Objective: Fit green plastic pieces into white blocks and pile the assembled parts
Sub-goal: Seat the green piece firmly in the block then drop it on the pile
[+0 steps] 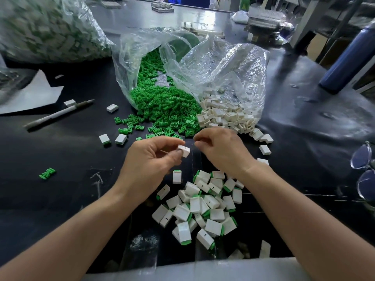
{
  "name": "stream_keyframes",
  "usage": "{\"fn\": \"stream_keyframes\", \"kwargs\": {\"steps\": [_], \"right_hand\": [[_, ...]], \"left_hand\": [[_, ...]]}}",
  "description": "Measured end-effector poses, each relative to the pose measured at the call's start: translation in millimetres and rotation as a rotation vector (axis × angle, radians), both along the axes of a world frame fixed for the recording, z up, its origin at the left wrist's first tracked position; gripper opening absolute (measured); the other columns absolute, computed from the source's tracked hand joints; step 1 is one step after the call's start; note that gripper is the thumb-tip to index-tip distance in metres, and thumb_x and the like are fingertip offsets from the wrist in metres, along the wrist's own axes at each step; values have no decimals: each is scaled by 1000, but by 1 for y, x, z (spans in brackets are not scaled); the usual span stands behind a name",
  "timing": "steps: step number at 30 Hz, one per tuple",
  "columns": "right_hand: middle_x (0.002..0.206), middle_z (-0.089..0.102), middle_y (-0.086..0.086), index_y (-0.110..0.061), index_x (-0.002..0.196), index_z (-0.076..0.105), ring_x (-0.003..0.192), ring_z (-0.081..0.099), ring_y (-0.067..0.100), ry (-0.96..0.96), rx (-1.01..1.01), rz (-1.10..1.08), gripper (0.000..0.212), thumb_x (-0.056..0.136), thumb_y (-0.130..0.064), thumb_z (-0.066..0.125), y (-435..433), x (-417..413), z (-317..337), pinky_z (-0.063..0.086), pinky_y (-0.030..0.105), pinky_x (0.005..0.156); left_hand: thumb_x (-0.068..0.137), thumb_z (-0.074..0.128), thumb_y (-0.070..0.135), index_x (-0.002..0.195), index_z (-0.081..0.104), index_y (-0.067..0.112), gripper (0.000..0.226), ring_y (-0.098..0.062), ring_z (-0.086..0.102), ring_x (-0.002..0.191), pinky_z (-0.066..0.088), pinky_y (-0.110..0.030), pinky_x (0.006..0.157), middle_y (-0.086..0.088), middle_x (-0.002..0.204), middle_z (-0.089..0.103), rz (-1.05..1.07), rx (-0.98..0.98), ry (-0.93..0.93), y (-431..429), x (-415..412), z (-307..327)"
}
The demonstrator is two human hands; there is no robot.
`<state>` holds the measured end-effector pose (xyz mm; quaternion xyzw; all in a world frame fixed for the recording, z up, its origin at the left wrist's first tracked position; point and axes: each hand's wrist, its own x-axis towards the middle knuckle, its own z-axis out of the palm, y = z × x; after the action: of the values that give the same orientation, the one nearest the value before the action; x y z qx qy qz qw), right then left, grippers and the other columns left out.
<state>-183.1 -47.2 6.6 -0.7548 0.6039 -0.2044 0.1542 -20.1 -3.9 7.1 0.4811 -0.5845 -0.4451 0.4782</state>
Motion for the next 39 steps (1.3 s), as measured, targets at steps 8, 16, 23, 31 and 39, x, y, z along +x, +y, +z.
{"fn": "stream_keyframes", "kwargs": {"steps": [8,16,23,31,39], "right_hand": [[120,50,5,-17,110,61,110,49,23,70,-71,-64,22,89,-21,57,-29,18,-9,33,27,82],[90,56,2,-16,84,56,87,53,19,-92,-67,-71,5,88,-15,59,-17,14,0,41,28,74],[72,59,-4,-28,74,57,72,59,20,-589,31,52,25,83,-7,63,28,5,15,52,36,70],[75,64,-6,-27,81,61,68,61,4,-734,76,78,24,84,-3,63,38,4,10,50,18,66],[72,64,-8,-31,77,62,70,61,10,-725,-9,82,28,83,-4,64,38,3,12,52,24,69]], "left_hand": [[80,66,0,79,69,25,25,-3,65,58,45,-9,49,6,65,71,25,17,7,0,2,1],[77,71,4,73,68,24,21,-7,64,60,47,-14,48,0,69,72,29,28,1,1,3,3],[77,70,-2,71,66,16,19,-8,66,61,48,-16,48,2,64,69,-15,105,45,2,1,4],[78,67,-4,74,69,19,24,-9,63,63,49,-16,50,4,66,68,-15,128,105,2,2,6],[78,67,-6,82,67,19,25,-8,65,61,53,-19,53,-6,77,66,8,125,94,-6,-5,14]]}}
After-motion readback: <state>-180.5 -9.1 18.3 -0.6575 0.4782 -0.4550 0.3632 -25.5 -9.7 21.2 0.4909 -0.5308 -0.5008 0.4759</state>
